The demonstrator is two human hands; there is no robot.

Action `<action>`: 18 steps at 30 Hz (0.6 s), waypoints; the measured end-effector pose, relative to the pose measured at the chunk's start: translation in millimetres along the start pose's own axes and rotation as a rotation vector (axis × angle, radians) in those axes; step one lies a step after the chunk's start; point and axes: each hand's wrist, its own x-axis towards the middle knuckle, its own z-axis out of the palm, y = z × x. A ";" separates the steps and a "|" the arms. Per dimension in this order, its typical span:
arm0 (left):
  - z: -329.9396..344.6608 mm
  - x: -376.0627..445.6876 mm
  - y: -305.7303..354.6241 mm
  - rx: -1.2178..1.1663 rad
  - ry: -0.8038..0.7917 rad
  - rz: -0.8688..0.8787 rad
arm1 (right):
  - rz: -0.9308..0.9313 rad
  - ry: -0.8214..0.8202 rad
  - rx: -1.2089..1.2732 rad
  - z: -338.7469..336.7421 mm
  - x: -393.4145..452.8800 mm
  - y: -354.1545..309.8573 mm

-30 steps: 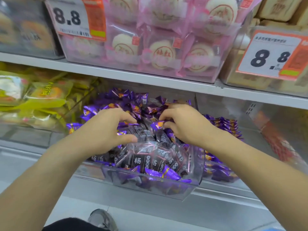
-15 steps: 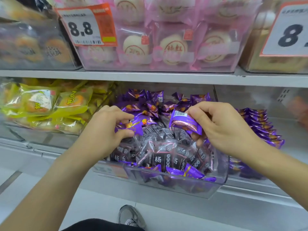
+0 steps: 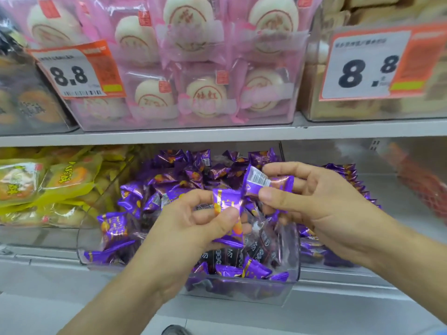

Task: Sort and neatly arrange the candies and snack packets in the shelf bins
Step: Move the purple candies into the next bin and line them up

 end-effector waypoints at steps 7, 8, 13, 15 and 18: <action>18.1 7.3 1.1 -0.067 -0.084 -0.041 | -0.197 -0.047 0.124 -12.5 -12.2 -1.7; 22.0 9.2 1.6 -0.092 -0.103 -0.042 | -0.245 -0.029 0.104 -13.8 -12.3 0.5; 41.0 15.2 3.8 -0.286 -0.112 -0.091 | -0.434 0.080 -0.220 -18.8 -13.4 20.2; 46.1 15.2 3.3 -0.312 -0.115 -0.084 | -0.415 0.063 -0.283 -21.3 -16.4 23.2; 50.0 16.7 -1.1 -0.157 -0.061 -0.016 | -0.385 -0.040 -0.352 -25.0 -21.9 22.1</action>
